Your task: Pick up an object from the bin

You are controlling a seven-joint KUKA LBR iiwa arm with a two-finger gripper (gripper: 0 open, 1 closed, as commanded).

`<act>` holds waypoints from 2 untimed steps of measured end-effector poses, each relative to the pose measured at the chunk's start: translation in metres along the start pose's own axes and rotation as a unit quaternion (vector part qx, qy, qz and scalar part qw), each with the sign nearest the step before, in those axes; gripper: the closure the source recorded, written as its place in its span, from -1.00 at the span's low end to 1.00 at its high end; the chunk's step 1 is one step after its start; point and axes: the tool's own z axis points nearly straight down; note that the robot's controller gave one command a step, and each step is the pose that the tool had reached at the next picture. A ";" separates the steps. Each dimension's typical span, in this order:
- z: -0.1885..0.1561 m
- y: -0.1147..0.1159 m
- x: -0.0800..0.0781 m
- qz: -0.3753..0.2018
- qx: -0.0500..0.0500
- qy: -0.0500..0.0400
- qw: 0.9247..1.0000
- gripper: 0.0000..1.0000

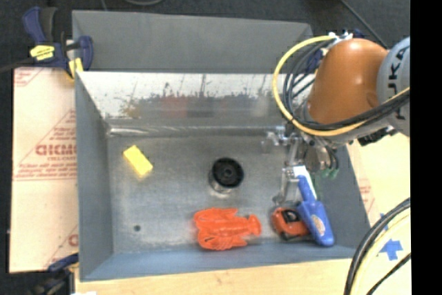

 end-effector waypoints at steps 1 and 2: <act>-0.005 0.000 -0.001 0.000 0.000 -0.004 1.000 -1.00; 0.038 0.029 -0.043 -0.002 0.000 -0.010 1.000 -1.00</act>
Offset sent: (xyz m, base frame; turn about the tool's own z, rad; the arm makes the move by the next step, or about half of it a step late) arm 0.0619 0.0500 -0.0744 -0.0068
